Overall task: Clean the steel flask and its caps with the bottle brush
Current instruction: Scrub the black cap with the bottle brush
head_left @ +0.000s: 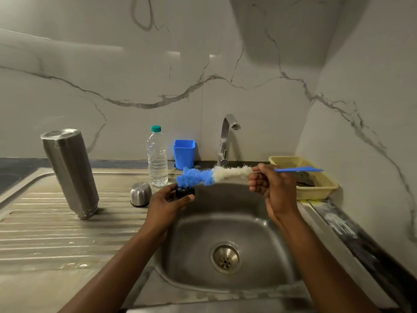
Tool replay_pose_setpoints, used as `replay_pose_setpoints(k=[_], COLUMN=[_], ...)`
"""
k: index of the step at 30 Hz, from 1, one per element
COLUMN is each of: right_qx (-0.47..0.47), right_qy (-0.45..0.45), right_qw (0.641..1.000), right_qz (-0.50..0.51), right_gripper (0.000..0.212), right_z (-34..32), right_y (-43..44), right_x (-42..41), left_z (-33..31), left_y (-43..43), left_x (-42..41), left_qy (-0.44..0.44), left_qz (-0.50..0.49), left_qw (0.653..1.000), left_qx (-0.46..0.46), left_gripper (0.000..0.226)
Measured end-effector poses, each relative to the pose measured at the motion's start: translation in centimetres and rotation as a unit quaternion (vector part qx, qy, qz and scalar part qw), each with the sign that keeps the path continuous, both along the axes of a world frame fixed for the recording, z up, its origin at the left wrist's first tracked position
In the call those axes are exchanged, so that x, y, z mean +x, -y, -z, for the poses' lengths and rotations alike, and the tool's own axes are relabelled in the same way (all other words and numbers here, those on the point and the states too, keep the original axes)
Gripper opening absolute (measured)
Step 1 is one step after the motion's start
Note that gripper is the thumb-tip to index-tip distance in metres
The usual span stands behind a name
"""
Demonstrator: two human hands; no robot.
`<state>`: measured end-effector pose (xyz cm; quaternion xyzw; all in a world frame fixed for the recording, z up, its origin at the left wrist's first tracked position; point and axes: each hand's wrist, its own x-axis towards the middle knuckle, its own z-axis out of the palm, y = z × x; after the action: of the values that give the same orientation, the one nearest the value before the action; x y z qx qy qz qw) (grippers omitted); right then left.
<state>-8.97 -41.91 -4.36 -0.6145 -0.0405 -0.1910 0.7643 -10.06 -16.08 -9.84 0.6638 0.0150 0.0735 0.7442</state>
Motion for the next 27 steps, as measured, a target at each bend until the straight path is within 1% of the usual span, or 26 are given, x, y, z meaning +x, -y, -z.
replay_pose_setpoints(k=[3,5,7,10,11,13,15,16,20,24,27], right_qx=[-0.002,-0.016,-0.019,-0.009,-0.010,-0.016,-0.027,-0.030,-0.016,-0.012,-0.002], right_qy=[-0.016,-0.026,-0.037,-0.046,-0.048,-0.055,-0.057,-0.053,-0.022,-0.032,-0.035], right_qw=[0.999,0.998,0.996,0.995,0.994,0.993,0.991,0.991,0.995,0.992,0.992], right_qz=[-0.039,-0.056,-0.073,-0.089,-0.094,-0.108,-0.119,-0.121,-0.099,-0.121,-0.123], right_gripper=[0.013,0.014,0.015,0.017,0.017,0.017,0.017,0.017,0.018,0.021,0.020], right_z=[2.1,2.7,2.7,2.6,2.6,2.8,2.9,2.7,2.1,2.6,2.5], right_y=[0.0,0.2,0.7,1.6,1.5,0.9,0.4,0.4,1.9,1.2,1.4], right_x=[-0.4,-0.3,-0.1,0.1,0.0,-0.1,-0.2,-0.2,-0.5,-0.4,-0.1], left_z=[0.1,0.3,0.4,0.7,0.7,0.8,0.9,0.8,0.1,0.2,0.1], left_y=[-0.1,-0.2,-0.3,-0.7,-0.7,-0.4,0.1,0.2,-0.9,-1.0,-1.0], left_x=[0.0,0.1,0.3,0.8,0.8,0.6,0.3,0.3,0.7,0.5,0.6], left_qy=[0.016,0.020,0.017,0.023,0.021,0.010,0.002,0.001,-0.001,-0.003,-0.005], left_qz=[0.009,0.008,-0.005,-0.033,-0.032,-0.006,0.015,0.017,-0.004,0.016,0.006], left_qw=[1.000,0.999,0.999,0.999,0.999,0.999,0.999,0.999,0.999,0.999,0.998], left_qx=[0.025,0.048,0.043,0.026,0.027,0.035,0.046,0.040,-0.032,-0.043,-0.058], left_gripper=[0.045,0.043,0.042,0.047,0.045,0.036,0.034,0.036,0.037,0.040,0.040])
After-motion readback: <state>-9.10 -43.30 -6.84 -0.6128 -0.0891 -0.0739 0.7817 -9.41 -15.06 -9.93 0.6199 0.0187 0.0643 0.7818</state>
